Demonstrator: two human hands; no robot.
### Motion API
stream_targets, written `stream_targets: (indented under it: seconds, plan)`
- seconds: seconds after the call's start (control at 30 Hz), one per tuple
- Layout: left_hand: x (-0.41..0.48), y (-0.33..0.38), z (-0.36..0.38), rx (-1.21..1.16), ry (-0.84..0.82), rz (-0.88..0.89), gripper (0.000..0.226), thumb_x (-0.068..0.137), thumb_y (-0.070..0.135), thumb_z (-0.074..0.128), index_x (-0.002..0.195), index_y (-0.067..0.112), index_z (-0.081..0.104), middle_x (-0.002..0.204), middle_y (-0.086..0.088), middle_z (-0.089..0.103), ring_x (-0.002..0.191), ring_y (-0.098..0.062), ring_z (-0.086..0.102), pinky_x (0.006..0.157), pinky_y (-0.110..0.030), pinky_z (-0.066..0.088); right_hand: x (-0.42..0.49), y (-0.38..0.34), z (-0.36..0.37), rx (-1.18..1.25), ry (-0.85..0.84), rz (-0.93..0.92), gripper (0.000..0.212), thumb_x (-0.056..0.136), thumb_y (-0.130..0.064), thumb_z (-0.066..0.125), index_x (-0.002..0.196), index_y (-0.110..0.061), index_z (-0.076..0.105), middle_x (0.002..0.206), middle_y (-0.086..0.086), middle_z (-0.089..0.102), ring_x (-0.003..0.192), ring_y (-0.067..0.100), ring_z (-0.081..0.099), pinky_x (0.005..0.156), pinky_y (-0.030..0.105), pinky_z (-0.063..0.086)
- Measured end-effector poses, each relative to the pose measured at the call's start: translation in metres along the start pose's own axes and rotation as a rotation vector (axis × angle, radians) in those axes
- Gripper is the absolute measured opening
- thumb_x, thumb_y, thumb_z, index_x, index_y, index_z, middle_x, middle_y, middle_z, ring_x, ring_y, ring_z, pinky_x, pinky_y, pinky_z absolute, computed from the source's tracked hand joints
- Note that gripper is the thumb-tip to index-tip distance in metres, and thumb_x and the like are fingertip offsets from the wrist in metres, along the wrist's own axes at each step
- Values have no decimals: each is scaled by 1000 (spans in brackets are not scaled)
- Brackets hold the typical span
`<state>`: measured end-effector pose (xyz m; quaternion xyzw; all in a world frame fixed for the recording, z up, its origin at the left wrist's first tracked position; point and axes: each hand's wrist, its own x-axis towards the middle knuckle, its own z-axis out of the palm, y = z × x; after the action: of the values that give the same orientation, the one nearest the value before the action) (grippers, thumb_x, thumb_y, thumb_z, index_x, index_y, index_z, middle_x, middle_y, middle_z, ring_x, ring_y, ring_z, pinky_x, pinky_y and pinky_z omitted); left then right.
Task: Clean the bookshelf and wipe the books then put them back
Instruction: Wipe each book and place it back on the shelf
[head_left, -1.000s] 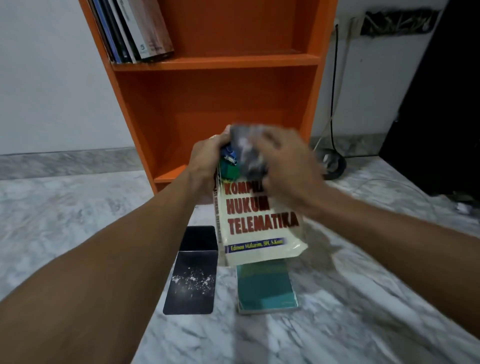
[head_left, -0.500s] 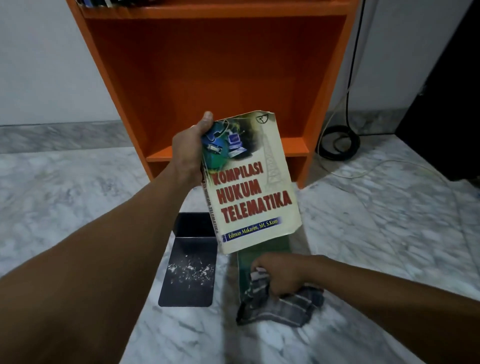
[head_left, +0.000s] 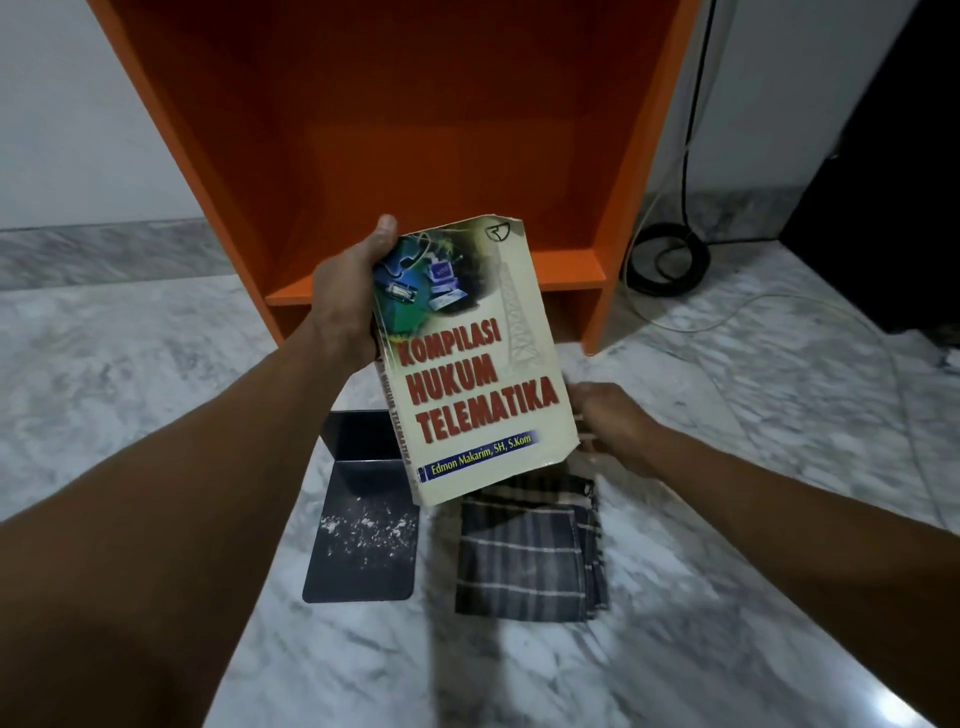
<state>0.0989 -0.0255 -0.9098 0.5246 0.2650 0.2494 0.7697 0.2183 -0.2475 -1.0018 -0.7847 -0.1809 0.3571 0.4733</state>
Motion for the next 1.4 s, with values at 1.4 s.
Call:
stream_targets:
  seconds: [1.4]
  plan:
    - [-40, 238, -31, 707, 214, 434, 27, 93, 16, 65, 114, 14, 49, 112, -2, 64, 100, -19, 64, 74, -30, 56, -60, -415, 43, 6, 74, -344, 23, 89, -23, 66, 107, -13, 56, 95, 10, 70, 82, 26, 64, 59, 36, 48]
